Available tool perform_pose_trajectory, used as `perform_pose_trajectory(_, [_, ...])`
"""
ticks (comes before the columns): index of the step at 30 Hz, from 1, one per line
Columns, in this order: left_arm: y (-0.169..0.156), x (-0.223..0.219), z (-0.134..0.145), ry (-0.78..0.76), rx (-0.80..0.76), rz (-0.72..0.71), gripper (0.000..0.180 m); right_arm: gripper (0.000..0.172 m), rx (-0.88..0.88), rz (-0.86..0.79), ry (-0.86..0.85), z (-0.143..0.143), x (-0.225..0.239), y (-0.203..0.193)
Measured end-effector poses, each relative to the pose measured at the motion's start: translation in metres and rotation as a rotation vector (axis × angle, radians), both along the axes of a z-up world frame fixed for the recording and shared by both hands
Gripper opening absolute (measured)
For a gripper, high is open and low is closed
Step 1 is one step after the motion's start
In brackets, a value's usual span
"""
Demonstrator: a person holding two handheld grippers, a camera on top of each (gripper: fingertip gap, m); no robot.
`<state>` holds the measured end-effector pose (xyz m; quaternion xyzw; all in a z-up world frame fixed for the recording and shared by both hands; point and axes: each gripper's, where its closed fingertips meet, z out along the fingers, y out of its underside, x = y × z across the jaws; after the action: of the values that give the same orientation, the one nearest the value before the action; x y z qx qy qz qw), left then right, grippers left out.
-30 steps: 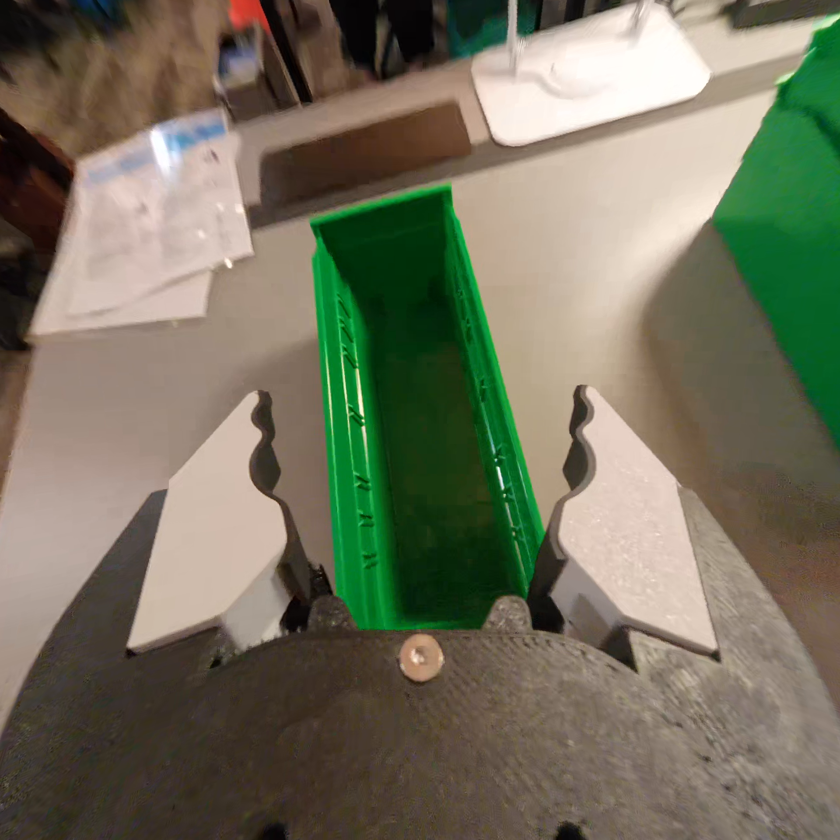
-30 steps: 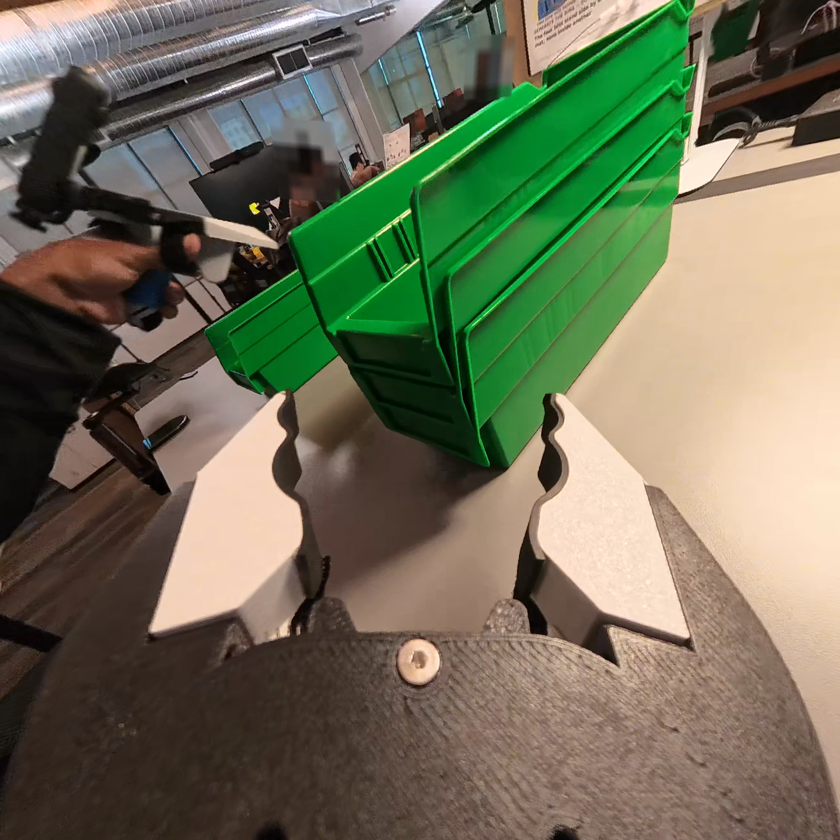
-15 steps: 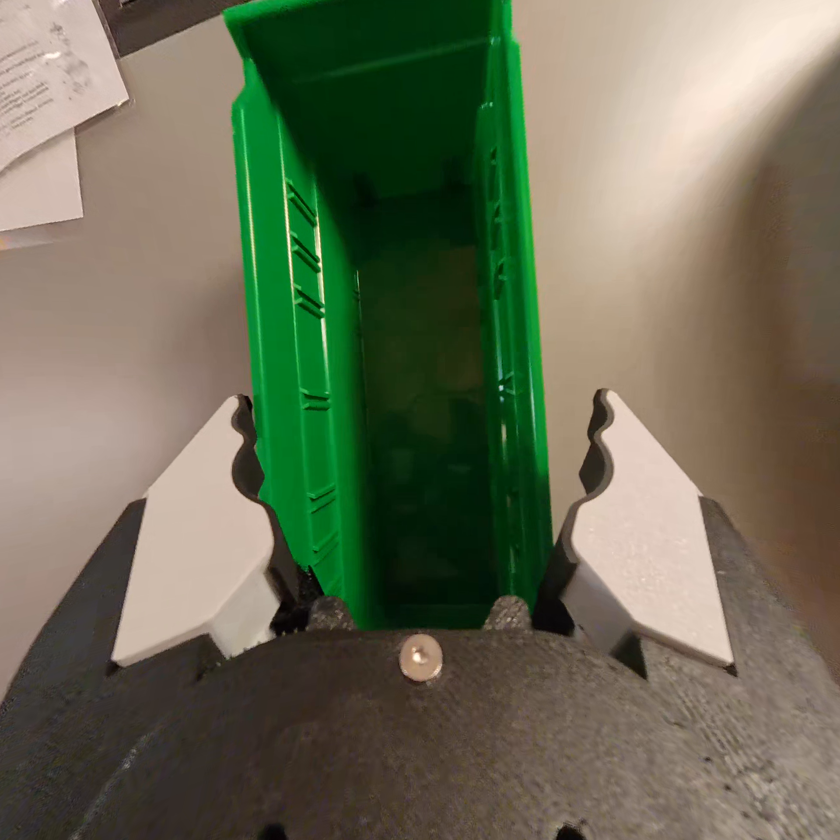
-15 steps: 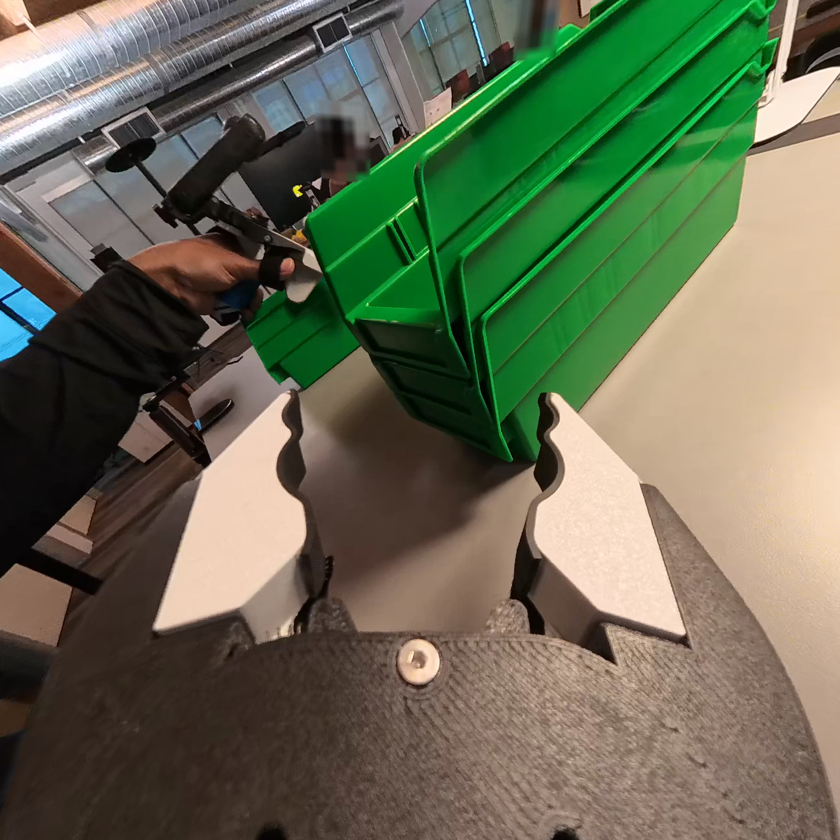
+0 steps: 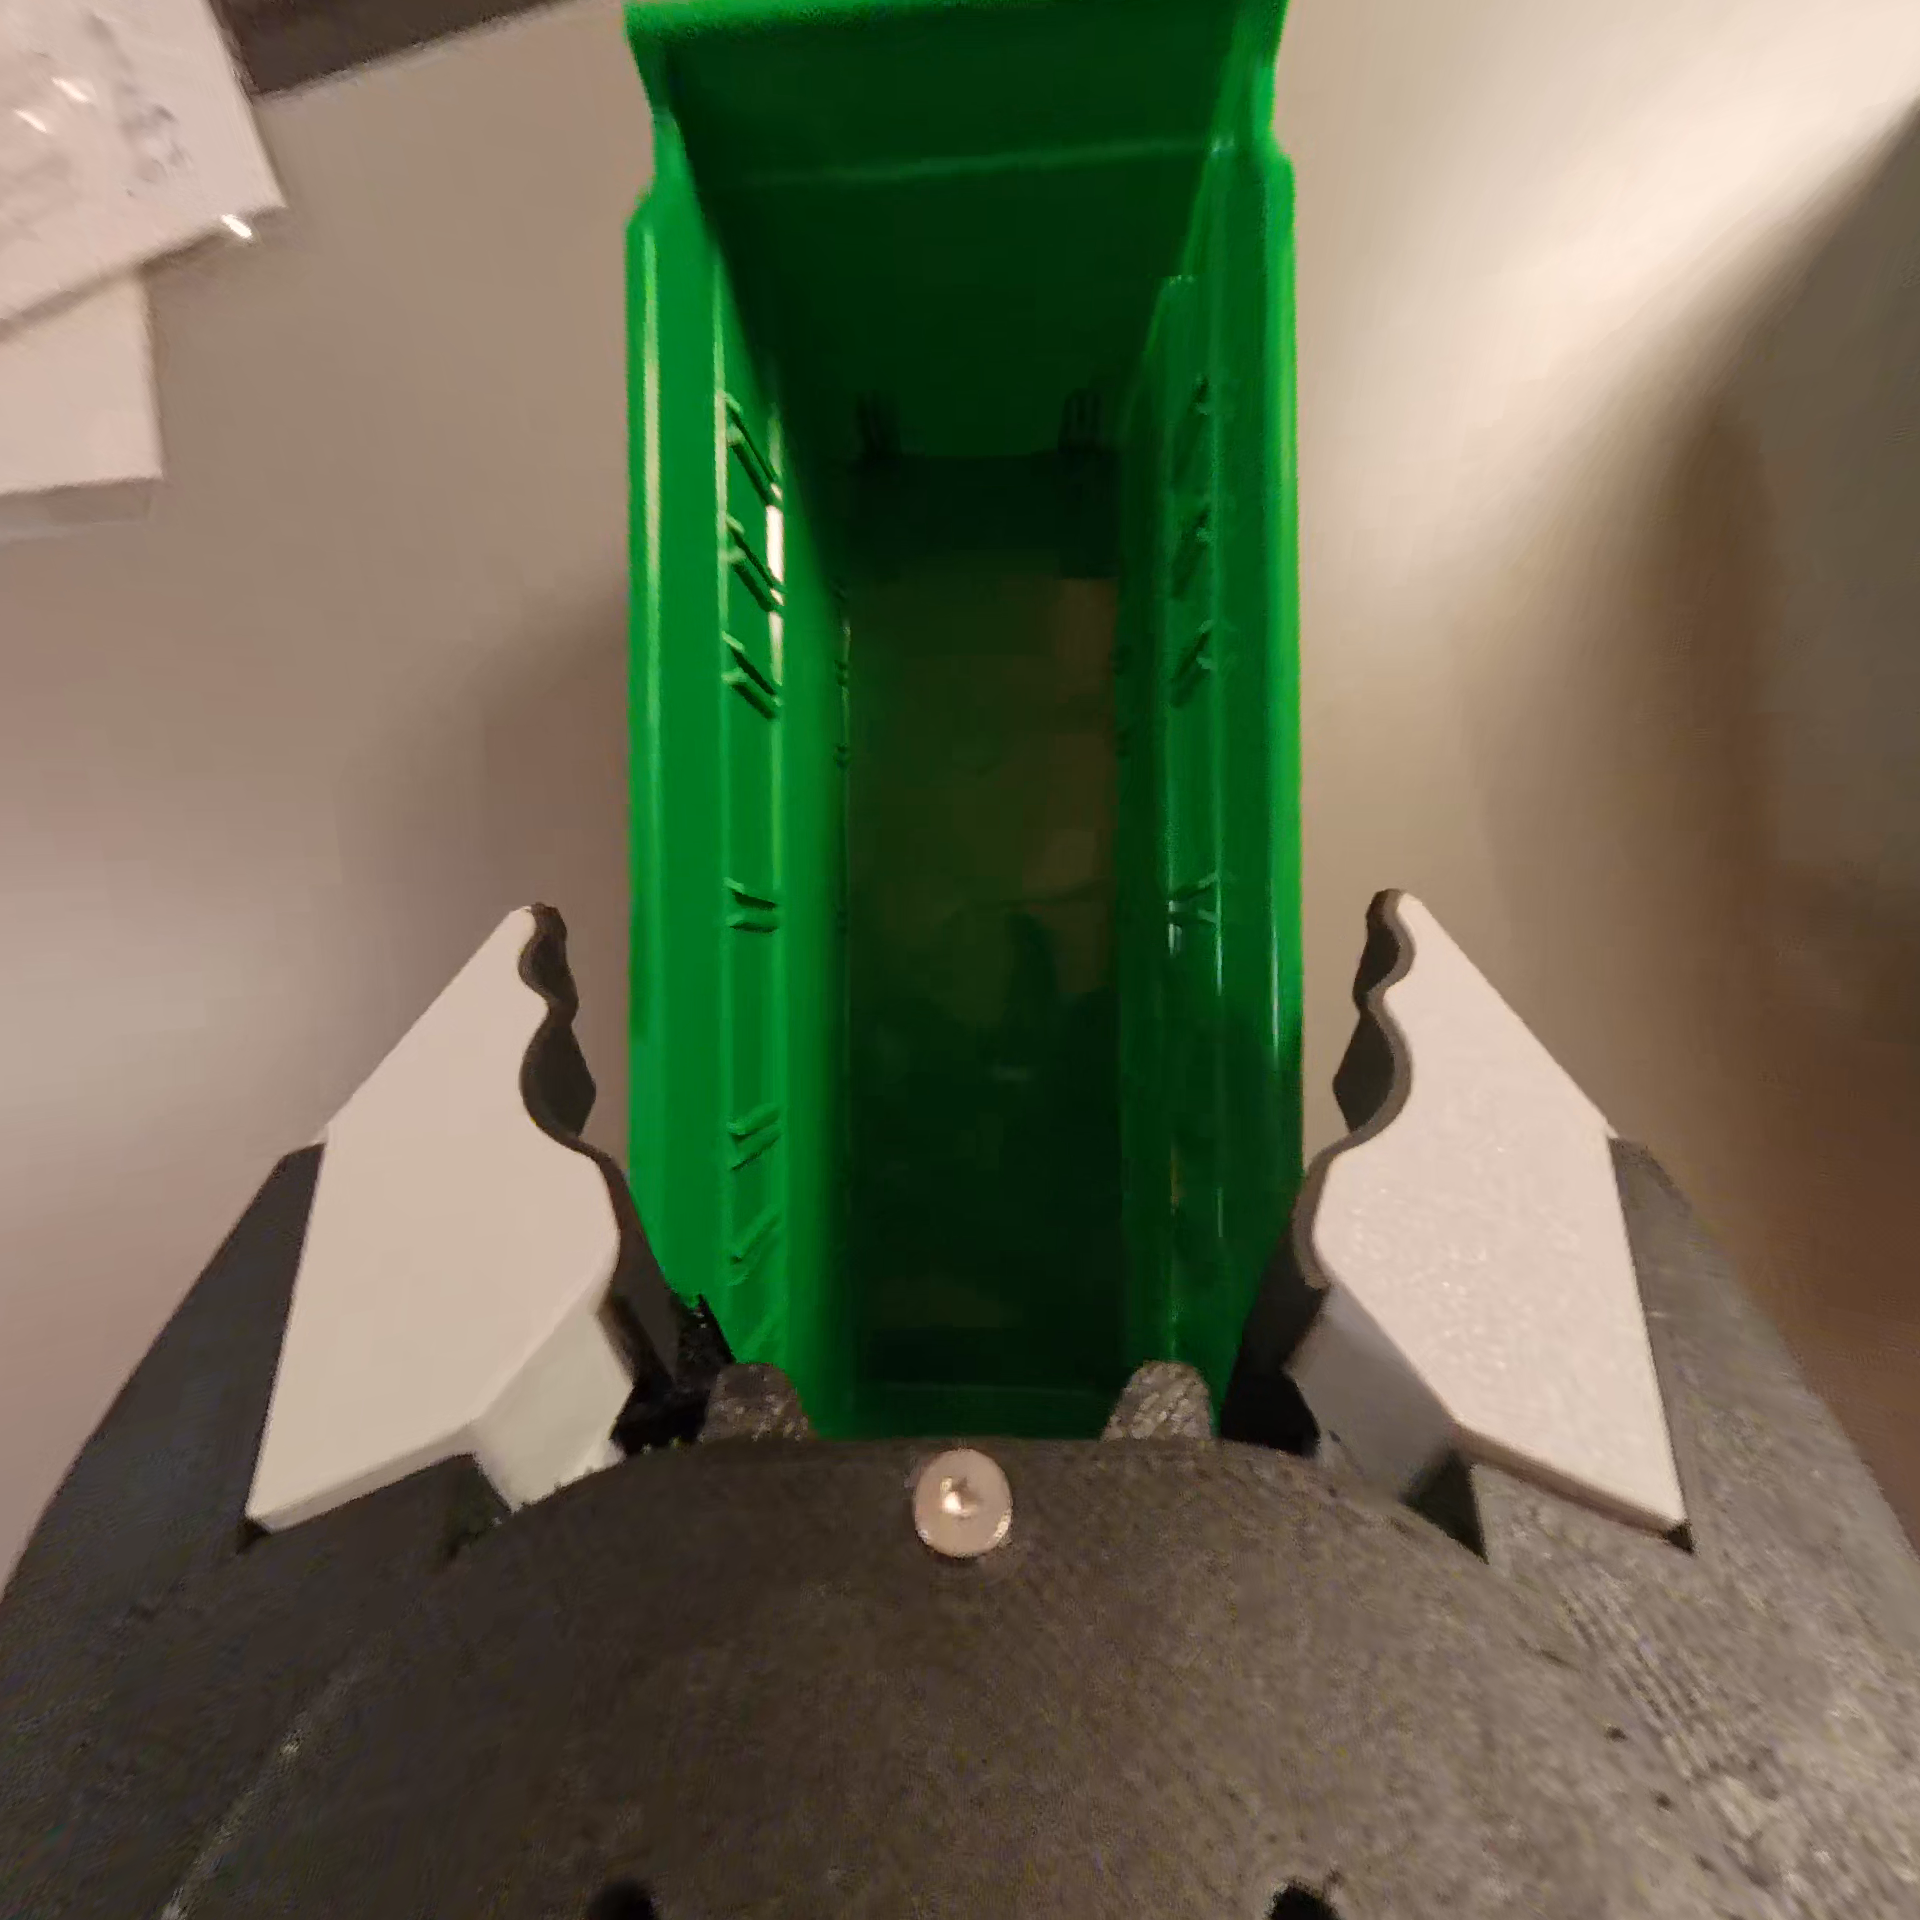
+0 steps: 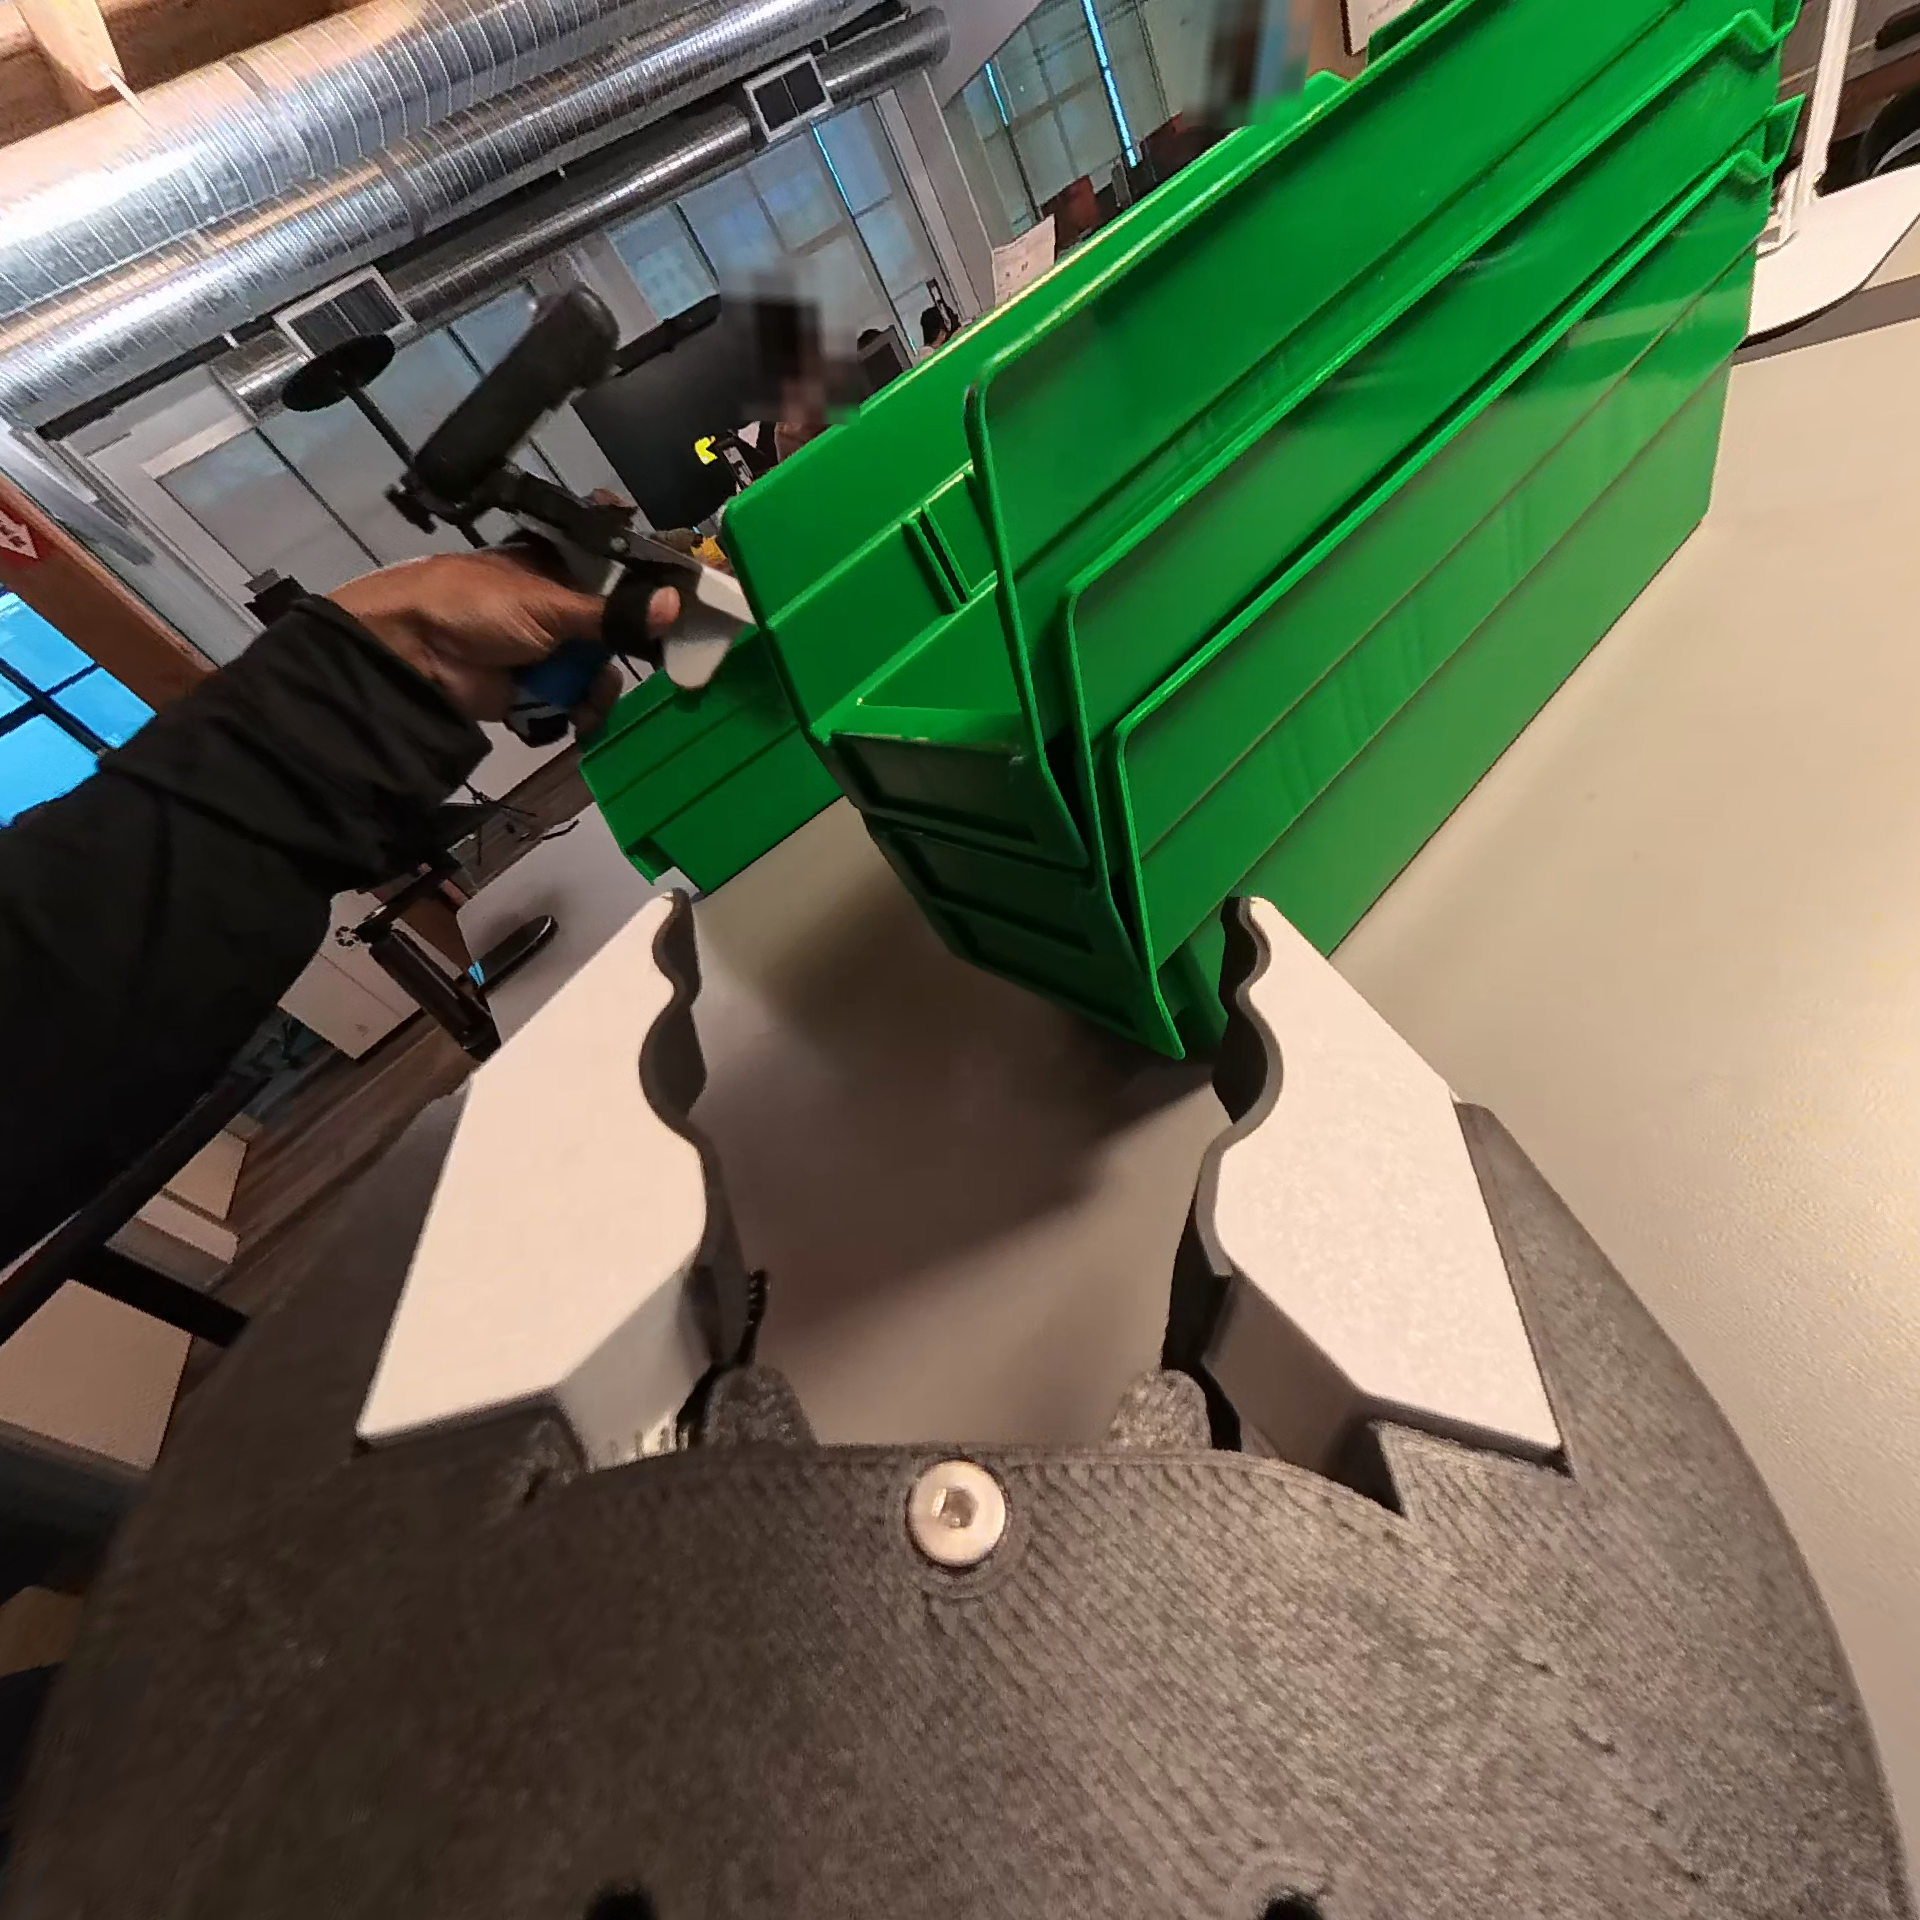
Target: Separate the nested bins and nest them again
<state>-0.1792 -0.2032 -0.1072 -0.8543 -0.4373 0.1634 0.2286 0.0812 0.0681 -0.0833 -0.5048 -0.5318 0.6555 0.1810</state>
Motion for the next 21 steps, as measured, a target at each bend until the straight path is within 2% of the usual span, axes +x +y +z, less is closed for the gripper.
perform_pose_trajectory(1, [-0.003,0.001,-0.008,-0.019,-0.036,-0.007,0.150,0.101,-0.002,0.000,0.001,0.000,0.000,0.000])
perform_pose_trajectory(3, [-0.009,0.001,-0.018,-0.030,-0.114,-0.020,0.155,0.101,-0.009,0.001,0.006,0.001,0.001,0.001])
perform_pose_trajectory(5, [-0.010,-0.001,-0.014,-0.011,-0.147,-0.009,0.145,0.100,-0.013,0.001,0.009,0.002,0.001,0.001])
perform_pose_trajectory(7, [-0.013,-0.001,-0.009,0.006,-0.198,-0.013,0.126,0.100,-0.016,0.005,0.004,0.001,0.001,0.001])
perform_pose_trajectory(10, [-0.008,0.007,-0.010,-0.030,-0.196,-0.043,0.124,0.100,-0.019,0.012,-0.005,0.000,0.000,0.000])
perform_pose_trajectory(15, [0.000,0.024,-0.013,-0.064,-0.211,-0.119,0.135,0.100,-0.031,0.023,-0.003,0.001,0.001,-0.001])
perform_pose_trajectory(21, [0.008,0.049,-0.012,-0.133,-0.221,-0.207,0.137,0.100,-0.042,0.028,0.012,0.003,0.002,-0.001])
